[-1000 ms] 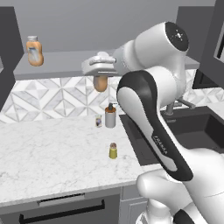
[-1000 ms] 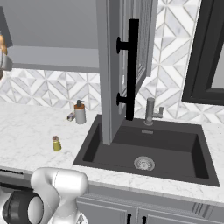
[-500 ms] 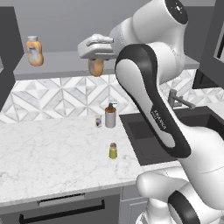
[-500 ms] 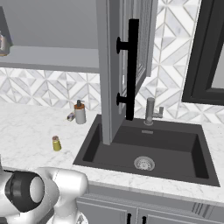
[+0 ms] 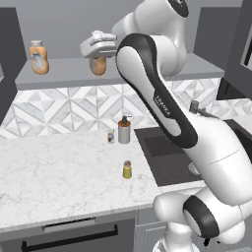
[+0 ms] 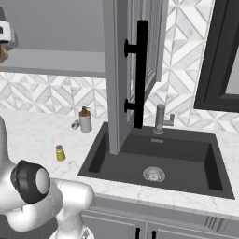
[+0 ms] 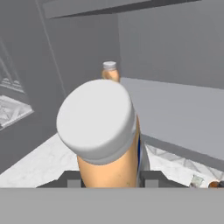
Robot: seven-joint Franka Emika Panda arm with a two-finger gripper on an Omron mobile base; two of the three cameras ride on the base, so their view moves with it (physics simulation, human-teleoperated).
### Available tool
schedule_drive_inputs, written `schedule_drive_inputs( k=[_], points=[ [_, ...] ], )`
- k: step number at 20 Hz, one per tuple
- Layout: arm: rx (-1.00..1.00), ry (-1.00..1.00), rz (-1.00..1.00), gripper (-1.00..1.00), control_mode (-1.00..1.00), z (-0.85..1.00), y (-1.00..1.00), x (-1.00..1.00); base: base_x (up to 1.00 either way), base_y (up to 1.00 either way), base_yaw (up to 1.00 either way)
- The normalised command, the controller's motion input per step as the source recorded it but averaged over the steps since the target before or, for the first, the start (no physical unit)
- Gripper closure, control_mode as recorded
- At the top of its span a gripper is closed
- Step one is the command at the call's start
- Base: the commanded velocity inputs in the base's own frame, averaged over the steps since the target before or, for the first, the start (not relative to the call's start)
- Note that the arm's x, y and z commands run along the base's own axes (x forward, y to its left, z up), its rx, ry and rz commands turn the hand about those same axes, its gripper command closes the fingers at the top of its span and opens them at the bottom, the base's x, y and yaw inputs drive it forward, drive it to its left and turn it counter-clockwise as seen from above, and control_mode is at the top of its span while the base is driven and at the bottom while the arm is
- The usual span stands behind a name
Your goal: Put the shaker and condiment bottle from the counter next to their counterparts in the cabinet.
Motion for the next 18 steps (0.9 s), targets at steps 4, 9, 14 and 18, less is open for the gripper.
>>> schedule_drive_inputs(
  k=[4,9,14,18],
  points=[
    [-0.04,-0.05,0.08,1.00,-1.00,0.00,0.27,0.56,0.00,0.00,0.00],
    [0.00,0.00,0.09,1.00,-1.00,-0.11,0.30,0.58,0.00,0.00,0.00],
    [0.00,0.03,0.09,1.00,-1.00,-0.27,0.27,0.61,0.00,0.00,0.00],
    [0.00,0.01,0.08,1.00,-1.00,-0.17,0.25,0.65,0.00,0.00,0.00]
  ],
)
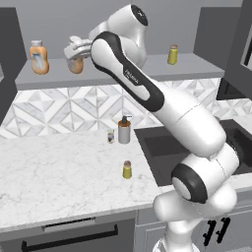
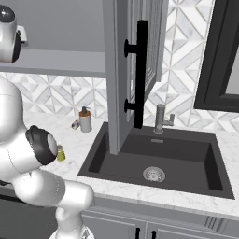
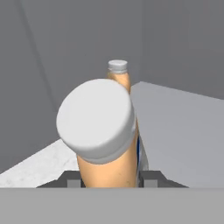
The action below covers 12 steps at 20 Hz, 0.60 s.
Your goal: Put the shaker and condiment bottle from the counter next to their counterparts in the cabinet.
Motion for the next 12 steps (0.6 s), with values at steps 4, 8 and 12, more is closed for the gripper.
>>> schedule_drive_inputs(
  k=[4,8,12],
  points=[
    [0.00,0.00,0.08,1.00,-1.00,-0.09,0.25,0.63,0.00,0.00,0.00],
    [0.00,0.00,0.08,1.00,-1.00,-0.15,0.22,0.45,0.00,0.00,0.00],
    [-0.01,0.00,0.07,1.00,-1.00,-0.24,0.19,0.36,0.00,0.00,0.00]
  ],
)
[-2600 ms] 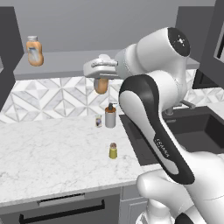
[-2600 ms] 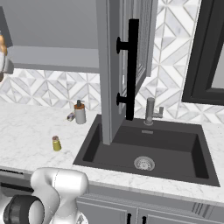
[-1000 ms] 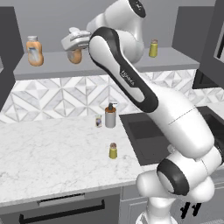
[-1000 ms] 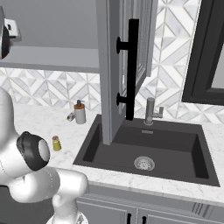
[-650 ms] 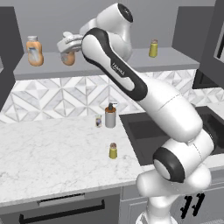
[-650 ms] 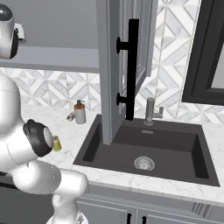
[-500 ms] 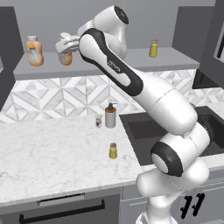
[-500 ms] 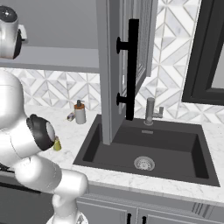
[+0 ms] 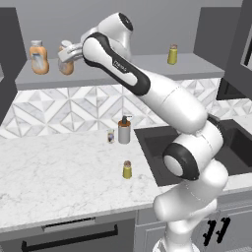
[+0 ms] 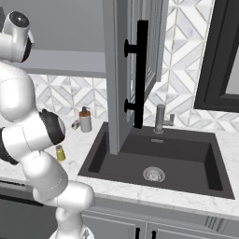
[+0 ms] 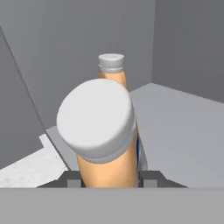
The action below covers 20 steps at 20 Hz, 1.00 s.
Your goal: Put the shaker and condiment bottle from the counter next to their counterparts in the cabinet.
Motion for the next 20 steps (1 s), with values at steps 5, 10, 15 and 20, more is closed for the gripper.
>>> schedule_drive_inputs(
  k=[5,10,15,20],
  points=[
    [-0.02,0.00,0.06,1.00,-1.00,-0.22,0.17,0.39,0.00,0.00,0.00],
    [-0.02,0.00,0.06,1.00,-1.00,-0.10,0.12,0.44,0.00,0.00,0.00],
    [-0.04,0.00,0.04,-1.00,-1.00,-0.10,0.14,0.18,0.00,0.00,0.00],
    [-0.04,0.00,0.03,-1.00,-1.00,-0.03,0.08,0.00,0.00,0.00,0.00]
  ],
)
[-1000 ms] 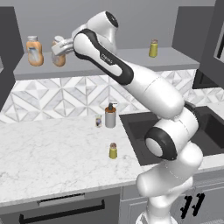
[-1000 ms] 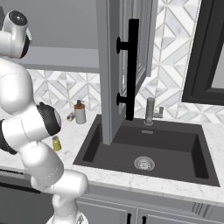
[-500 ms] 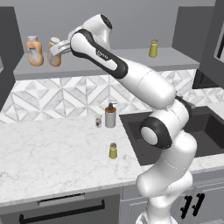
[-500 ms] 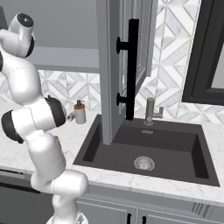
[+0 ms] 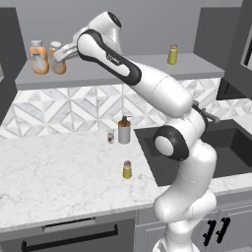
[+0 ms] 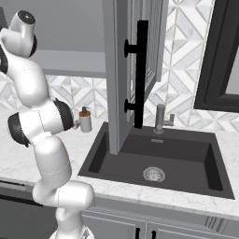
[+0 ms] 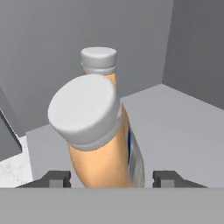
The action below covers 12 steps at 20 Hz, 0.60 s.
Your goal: Put the shaker and condiment bottle from the counter next to their counterparts in the cabinet.
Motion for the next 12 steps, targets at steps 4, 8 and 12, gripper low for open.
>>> schedule_drive_inputs(
  k=[4,8,12],
  points=[
    [-0.04,-0.01,0.03,-1.00,-1.00,0.00,0.07,0.00,0.00,0.00,0.00],
    [-0.04,-0.04,0.02,-1.00,-1.00,0.00,0.02,0.00,0.00,0.00,0.00],
    [-0.04,-0.03,0.01,-1.00,-1.00,0.00,0.00,0.00,0.00,0.00,0.00]
  ],
)
